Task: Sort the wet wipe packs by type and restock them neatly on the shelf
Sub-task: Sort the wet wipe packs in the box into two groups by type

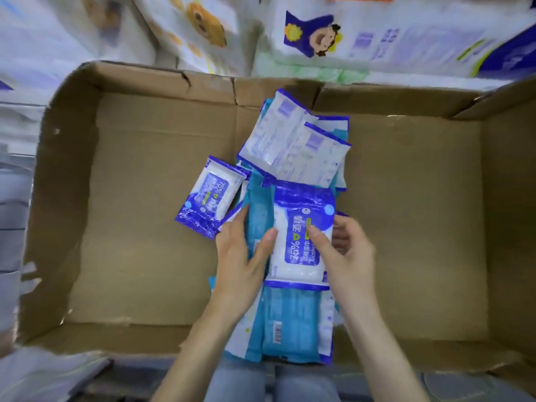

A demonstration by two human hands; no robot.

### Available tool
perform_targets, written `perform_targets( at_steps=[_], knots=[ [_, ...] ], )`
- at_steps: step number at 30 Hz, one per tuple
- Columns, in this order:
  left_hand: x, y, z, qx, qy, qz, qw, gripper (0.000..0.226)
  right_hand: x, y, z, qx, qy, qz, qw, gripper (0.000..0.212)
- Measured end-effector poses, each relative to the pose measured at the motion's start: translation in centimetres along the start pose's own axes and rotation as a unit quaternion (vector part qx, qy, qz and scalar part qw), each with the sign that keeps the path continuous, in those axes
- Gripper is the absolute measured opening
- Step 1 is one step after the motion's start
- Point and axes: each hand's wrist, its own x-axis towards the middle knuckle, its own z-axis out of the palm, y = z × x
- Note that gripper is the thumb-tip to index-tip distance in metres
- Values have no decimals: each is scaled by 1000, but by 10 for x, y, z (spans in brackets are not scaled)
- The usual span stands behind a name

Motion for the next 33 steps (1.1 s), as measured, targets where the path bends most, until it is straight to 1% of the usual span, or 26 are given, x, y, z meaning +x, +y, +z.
perform_targets(
  at_steps=[3, 6, 8, 10, 12, 16, 18, 20, 21, 22, 24, 25, 27, 28, 30, 32, 33],
  knots=[
    [2, 5, -8, 34, 31, 7, 999, 69, 4, 0, -3, 72, -5, 69, 995, 14],
    [18, 15, -20, 20, 60, 17, 998, 49, 8, -1, -12, 136, -22, 119, 983, 9],
    [36, 30, -26, 19, 69, 29, 997, 35, 11, -2, -18, 142, -30, 126, 981, 8],
    [56, 52, -29, 24, 51, 32, 998, 28, 15, -4, -22, 123, -31, 120, 985, 8],
    [77, 75, -24, 54, 8, 25, 998, 31, 19, -6, -27, 116, -20, 120, 986, 8],
    [111, 92, 10, 166, -108, -32, 980, 55, 31, -12, -34, 156, 18, 161, 974, 7],
    [118, 89, 27, 183, -128, -52, 973, 66, 37, -13, -36, 173, 34, 171, 969, 7],
    [120, 84, 37, 199, -128, -64, 969, 74, 42, -16, -38, 182, 44, 170, 968, 7],
    [121, 82, 40, 209, -125, -70, 967, 74, 43, -17, -39, 185, 44, 170, 967, 6],
    [123, 80, 41, 209, -125, -76, 967, 69, 44, -19, -39, 187, 43, 170, 967, 5],
    [129, 76, 39, 165, -127, -67, 976, 43, 45, -23, -41, 192, 36, 168, 966, 4],
    [129, 76, 36, 130, -122, -53, 983, 36, 45, -24, -42, 192, 31, 164, 967, 4],
    [131, 77, 27, 55, -107, -12, 993, 48, 45, -27, -44, 192, 23, 155, 969, 6],
    [131, 79, 22, 18, -92, 10, 996, 50, 45, -30, -44, 198, 19, 149, 969, 7],
    [130, 91, 7, -48, -61, 42, 996, 39, 44, -37, -44, 229, 11, 131, 965, 11],
    [129, 102, -13, -131, -23, 50, 990, 20, 43, -49, -40, 271, 4, 112, 956, 17],
    [128, 106, -25, -181, 2, 49, 982, 16, 42, -56, -35, 288, 0, 104, 952, 19]
  ],
)
